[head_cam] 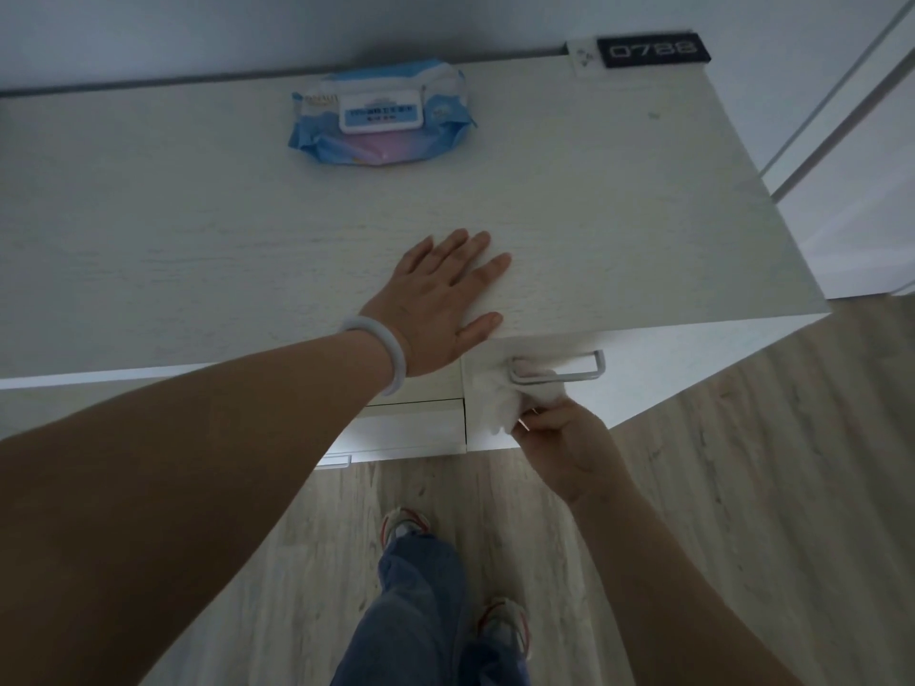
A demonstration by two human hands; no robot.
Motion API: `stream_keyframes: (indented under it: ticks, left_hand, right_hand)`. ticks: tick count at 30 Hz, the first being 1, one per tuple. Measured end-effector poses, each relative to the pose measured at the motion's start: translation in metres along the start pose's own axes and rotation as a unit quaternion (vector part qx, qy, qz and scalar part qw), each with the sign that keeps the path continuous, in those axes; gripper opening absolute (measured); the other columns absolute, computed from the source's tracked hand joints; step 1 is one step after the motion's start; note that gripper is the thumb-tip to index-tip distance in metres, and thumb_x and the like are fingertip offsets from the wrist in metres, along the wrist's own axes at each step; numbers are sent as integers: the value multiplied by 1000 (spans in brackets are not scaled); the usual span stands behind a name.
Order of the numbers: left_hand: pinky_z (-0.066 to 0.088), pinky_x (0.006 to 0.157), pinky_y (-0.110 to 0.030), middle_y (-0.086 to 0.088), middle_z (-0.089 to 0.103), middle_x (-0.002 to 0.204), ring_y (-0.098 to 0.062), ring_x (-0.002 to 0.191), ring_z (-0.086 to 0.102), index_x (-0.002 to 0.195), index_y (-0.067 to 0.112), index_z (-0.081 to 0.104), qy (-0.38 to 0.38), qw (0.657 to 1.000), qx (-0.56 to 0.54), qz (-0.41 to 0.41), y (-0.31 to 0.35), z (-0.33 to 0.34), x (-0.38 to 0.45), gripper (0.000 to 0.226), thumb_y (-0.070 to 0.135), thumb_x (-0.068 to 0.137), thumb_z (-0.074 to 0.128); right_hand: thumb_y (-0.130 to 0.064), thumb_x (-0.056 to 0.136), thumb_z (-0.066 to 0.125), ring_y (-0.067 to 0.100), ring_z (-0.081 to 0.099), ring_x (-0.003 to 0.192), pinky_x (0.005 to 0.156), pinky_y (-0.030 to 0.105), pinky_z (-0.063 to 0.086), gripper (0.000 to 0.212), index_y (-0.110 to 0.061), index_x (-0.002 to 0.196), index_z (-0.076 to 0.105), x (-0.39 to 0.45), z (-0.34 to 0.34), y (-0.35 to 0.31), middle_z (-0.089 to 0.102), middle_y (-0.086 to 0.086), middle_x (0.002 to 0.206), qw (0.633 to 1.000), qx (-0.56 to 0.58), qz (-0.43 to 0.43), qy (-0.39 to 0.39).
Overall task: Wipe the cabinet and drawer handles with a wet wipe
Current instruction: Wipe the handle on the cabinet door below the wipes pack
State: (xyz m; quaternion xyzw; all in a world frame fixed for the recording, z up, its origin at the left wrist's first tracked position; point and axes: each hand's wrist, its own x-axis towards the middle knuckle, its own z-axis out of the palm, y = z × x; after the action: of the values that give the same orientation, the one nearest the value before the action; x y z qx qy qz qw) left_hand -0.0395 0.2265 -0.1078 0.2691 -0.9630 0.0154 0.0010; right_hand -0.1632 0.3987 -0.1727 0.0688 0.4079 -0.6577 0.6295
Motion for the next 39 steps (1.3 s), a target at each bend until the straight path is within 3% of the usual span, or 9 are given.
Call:
stream_keyframes:
  ticks: [3,6,9,15,18,25,32,37,39]
  left_hand:
    - [9,120,-44,-5,11,161,-23,148,9,153,28,12,0,1000,0,0,0,0,0,69,60,91,11]
    - [9,120,-44,-5,12,161,-24,148,10,153,28,13,2,1000,-1,0,1,0,0,69,60,91,12]
    - [8,120,-44,-5,11,161,-24,148,9,153,27,12,2,1000,2,1,1,-1,0,69,59,92,12]
    - [8,120,-44,-6,10,161,-24,149,9,153,27,11,-2,1000,2,2,2,-1,-1,69,59,92,11]
    - [8,120,-44,-6,10,161,-24,149,8,153,27,11,-4,1000,-2,2,2,-2,-1,70,60,91,10]
    - [8,120,-44,-5,11,161,-24,148,9,153,27,12,-1,1000,-5,1,1,-1,-1,71,60,91,10]
    - [8,120,-44,-5,8,161,-23,149,7,153,27,9,-6,1000,-3,2,1,-1,0,70,60,91,9]
    - [8,120,-44,-5,9,161,-23,149,7,153,27,10,-5,1000,-1,0,0,0,0,69,60,92,10]
    - [8,120,-44,-5,10,161,-23,149,7,153,27,11,0,1000,-1,2,1,-1,0,69,60,92,11]
  right_hand:
    - [18,67,42,38,52,115,107,49,39,62,12,128,49,-4,-19,-9,56,24,121,1000,-15,-15,-1]
    - [18,80,44,33,57,117,101,41,47,48,9,128,50,-12,-26,-7,58,23,125,999,-29,-37,4]
    - [14,88,48,26,64,108,86,32,56,37,4,123,55,-18,-11,-3,64,19,116,997,-53,-62,0]
    - [1,90,58,18,71,87,72,29,58,19,-3,108,63,-9,25,6,71,10,97,994,-55,-81,56]
    - [0,88,62,15,71,82,75,28,59,16,-3,103,65,-6,33,8,72,7,90,993,-34,-85,77]
    - [0,93,54,18,70,93,79,28,58,17,-2,105,66,-10,14,-11,70,12,108,984,4,-105,140]
    - [-4,86,68,16,65,74,70,29,55,5,-5,90,66,-11,42,-3,69,7,81,989,-56,-39,130]
    - [-6,86,68,23,67,86,74,36,59,8,-4,94,66,-9,37,-11,69,13,93,971,-131,-77,186]
    - [-6,85,69,23,68,93,77,44,60,23,-4,106,63,-5,46,-4,70,13,100,969,-137,-61,196]
